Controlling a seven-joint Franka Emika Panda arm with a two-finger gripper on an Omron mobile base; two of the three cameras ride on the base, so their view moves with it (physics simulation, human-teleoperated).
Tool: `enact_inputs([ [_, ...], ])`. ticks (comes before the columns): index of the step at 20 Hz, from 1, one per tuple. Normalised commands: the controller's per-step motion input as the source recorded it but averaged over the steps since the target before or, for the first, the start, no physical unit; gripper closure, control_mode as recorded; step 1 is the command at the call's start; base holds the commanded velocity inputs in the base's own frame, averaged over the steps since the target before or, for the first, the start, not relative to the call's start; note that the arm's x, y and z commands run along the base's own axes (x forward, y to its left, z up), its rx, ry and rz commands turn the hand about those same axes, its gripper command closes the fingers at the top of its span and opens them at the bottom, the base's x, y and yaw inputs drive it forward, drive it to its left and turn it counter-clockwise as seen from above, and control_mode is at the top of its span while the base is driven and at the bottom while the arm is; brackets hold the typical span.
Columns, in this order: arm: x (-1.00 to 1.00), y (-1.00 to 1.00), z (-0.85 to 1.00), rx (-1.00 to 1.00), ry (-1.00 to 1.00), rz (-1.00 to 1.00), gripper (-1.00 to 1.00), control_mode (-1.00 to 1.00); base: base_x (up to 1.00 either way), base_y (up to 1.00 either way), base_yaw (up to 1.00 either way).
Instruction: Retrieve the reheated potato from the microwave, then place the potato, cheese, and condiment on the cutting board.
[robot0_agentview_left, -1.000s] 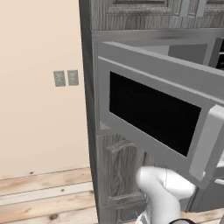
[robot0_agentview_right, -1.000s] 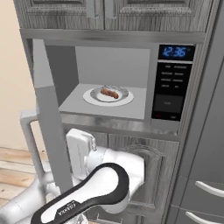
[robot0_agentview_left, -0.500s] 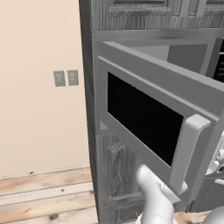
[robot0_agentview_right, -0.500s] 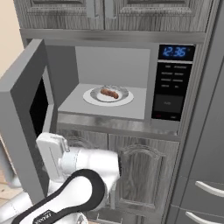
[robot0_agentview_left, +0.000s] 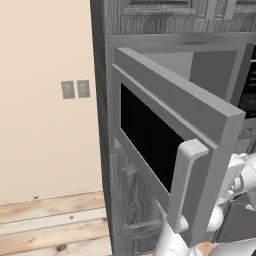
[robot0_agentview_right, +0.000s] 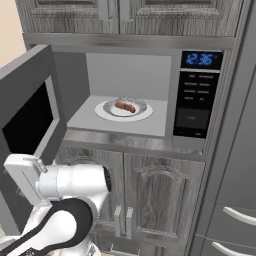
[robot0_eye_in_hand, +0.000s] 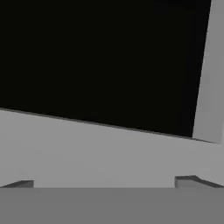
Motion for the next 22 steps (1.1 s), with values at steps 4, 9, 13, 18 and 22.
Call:
enact_inputs([
  [4, -0.08, 0.67, 0.06, 0.00, -0.14, 0.01, -1.00, -1.00, 0.00, 0.00, 0.00],
  [9, -0.04, 0.71, 0.10, 0.00, -0.17, 0.00, -1.00, -1.00, 0.00, 0.00, 0.00],
  [13, -0.17, 0.71, 0.00, 0.00, -0.19, 0.00, -1.00, -1.00, 0.00, 0.00, 0.00],
  [18, -0.18, 0.68, 0.00, 0.00, -0.22, 0.00, -1.00, -1.00, 0.00, 0.00, 0.00],
  [22, -0.11, 0.52, -0.04, 0.00, -0.22, 0.00, -1.00, -1.00, 0.00, 0.00, 0.00],
])
